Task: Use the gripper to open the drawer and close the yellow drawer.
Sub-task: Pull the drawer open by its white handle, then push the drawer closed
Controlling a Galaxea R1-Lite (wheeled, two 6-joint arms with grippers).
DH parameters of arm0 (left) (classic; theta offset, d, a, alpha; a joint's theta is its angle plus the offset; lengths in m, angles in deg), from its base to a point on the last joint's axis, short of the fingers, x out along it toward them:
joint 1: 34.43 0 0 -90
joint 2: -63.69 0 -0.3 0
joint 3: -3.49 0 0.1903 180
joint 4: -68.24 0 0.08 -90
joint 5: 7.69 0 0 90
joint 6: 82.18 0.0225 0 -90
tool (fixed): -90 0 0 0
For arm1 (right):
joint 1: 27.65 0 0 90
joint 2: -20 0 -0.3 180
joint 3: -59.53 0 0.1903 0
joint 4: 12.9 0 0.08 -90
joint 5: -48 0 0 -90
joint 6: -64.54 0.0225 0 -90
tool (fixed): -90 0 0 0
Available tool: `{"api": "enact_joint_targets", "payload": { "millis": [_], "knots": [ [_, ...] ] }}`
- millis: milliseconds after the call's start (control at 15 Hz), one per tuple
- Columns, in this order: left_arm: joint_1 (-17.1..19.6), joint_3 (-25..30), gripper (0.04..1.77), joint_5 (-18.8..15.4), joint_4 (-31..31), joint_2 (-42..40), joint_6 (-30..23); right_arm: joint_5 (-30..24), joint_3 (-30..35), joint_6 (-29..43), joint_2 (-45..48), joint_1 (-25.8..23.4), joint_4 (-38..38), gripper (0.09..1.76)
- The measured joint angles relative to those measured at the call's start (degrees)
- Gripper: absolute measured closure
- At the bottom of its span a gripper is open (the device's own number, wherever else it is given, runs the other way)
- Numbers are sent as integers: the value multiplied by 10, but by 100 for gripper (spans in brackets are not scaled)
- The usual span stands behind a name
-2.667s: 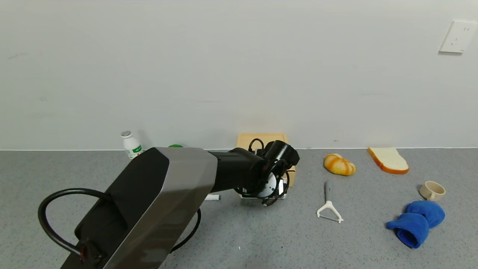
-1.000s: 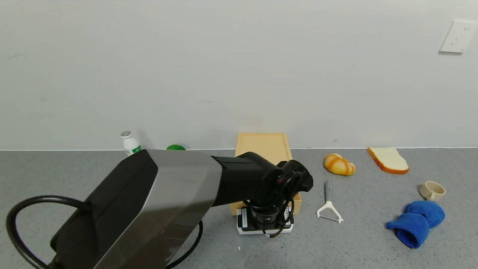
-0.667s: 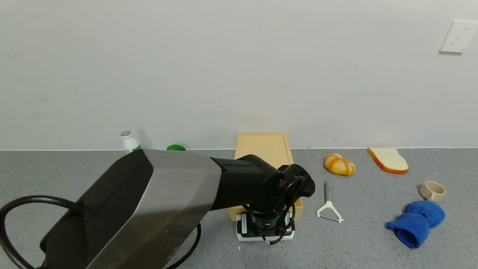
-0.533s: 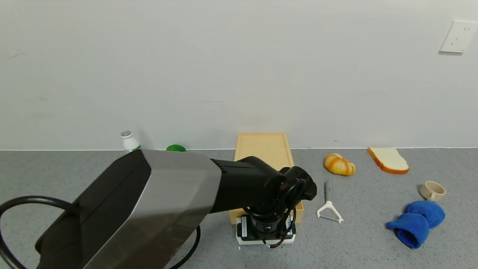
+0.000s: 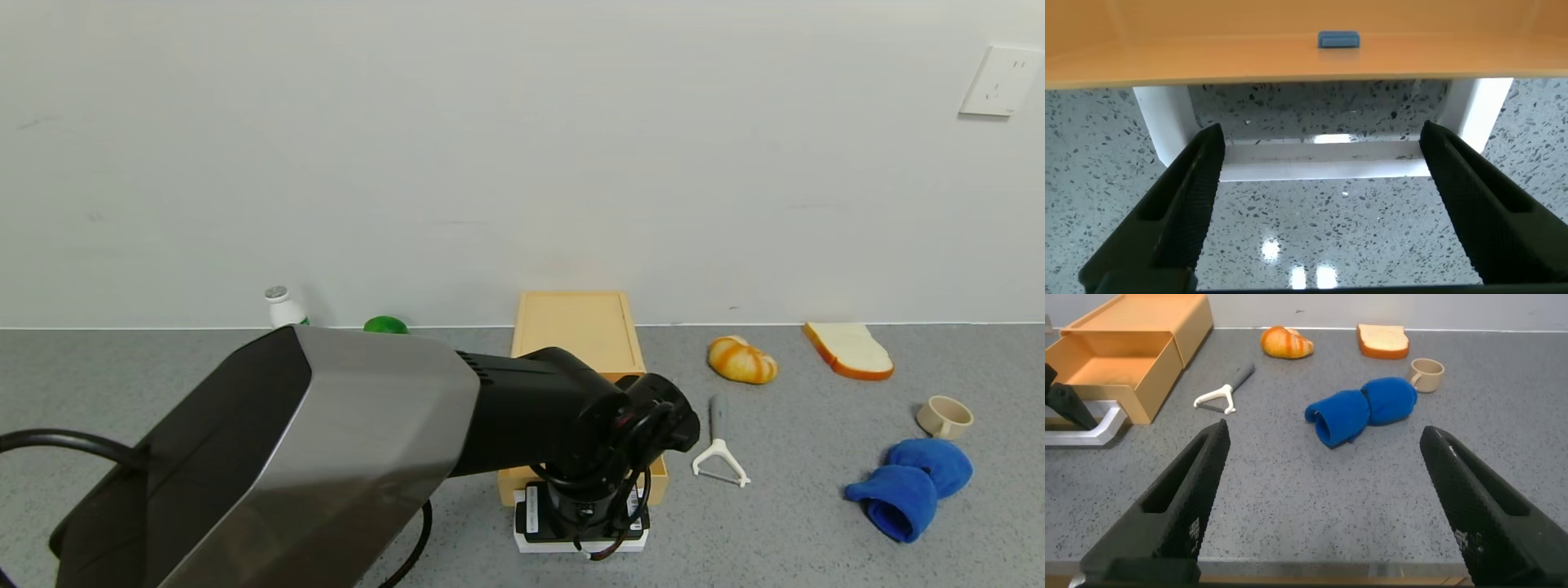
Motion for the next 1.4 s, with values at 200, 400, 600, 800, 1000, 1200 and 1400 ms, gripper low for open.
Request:
{"api": "enact_joint_targets", "payload": {
  "millis": [200,400,600,800,1000,1200,1400],
  "knots": [
    [1,-9,9,2,-1,-12,5,0,0,0,0,0,0,14],
    [1,-20,9,3,-23,-43,18,0,0,0,0,0,0,14],
    [15,-44,9,2,-76,-88,61,0,0,0,0,0,0,14],
    [40,-46,9,-10,-87,-155,160,0,0,0,0,0,0,14],
    [87,-40,9,-94,-85,-232,248,0,0,0,0,0,0,14],
    [155,-1,9,-213,-43,-305,317,0,0,0,0,0,0,14],
    [219,104,9,-278,66,-368,369,0,0,0,0,0,0,14]
  ]
}}
